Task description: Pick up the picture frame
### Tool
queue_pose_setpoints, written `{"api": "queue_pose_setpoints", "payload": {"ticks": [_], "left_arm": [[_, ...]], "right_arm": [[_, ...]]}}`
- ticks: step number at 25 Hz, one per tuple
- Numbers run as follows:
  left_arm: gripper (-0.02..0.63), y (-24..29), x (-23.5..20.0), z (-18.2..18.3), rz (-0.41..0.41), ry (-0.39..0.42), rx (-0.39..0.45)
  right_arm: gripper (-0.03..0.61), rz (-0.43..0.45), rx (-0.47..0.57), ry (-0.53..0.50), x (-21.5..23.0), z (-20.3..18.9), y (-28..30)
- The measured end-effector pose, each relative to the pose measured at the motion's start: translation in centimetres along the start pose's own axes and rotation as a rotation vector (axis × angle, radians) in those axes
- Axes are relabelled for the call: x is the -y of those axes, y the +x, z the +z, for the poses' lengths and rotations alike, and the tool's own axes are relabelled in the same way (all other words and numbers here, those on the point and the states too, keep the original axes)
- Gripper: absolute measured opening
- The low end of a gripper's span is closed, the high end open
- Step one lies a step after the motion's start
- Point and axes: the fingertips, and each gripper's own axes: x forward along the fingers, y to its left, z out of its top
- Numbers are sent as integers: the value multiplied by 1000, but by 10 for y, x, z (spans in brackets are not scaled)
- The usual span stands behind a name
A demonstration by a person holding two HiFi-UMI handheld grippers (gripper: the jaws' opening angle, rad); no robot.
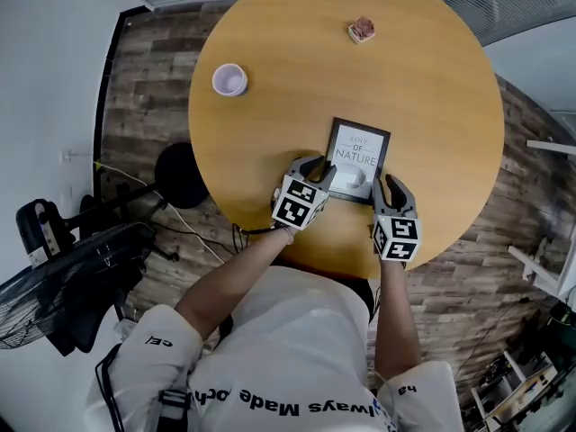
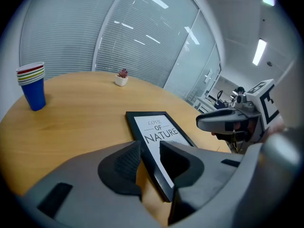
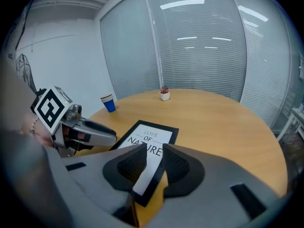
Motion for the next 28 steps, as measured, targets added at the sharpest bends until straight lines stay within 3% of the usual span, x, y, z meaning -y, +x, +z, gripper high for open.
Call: {"api": "queue_pose_setpoints", "payload": {"ticks": [11, 28], "left_arm": [[109, 16, -11, -17, 8, -7, -64], [123, 21, -10, -19, 11, 23, -99]], "right_arm": [[124, 15, -82, 40, 2, -29, 28], [106, -10, -107, 98, 13, -51, 40]]}}
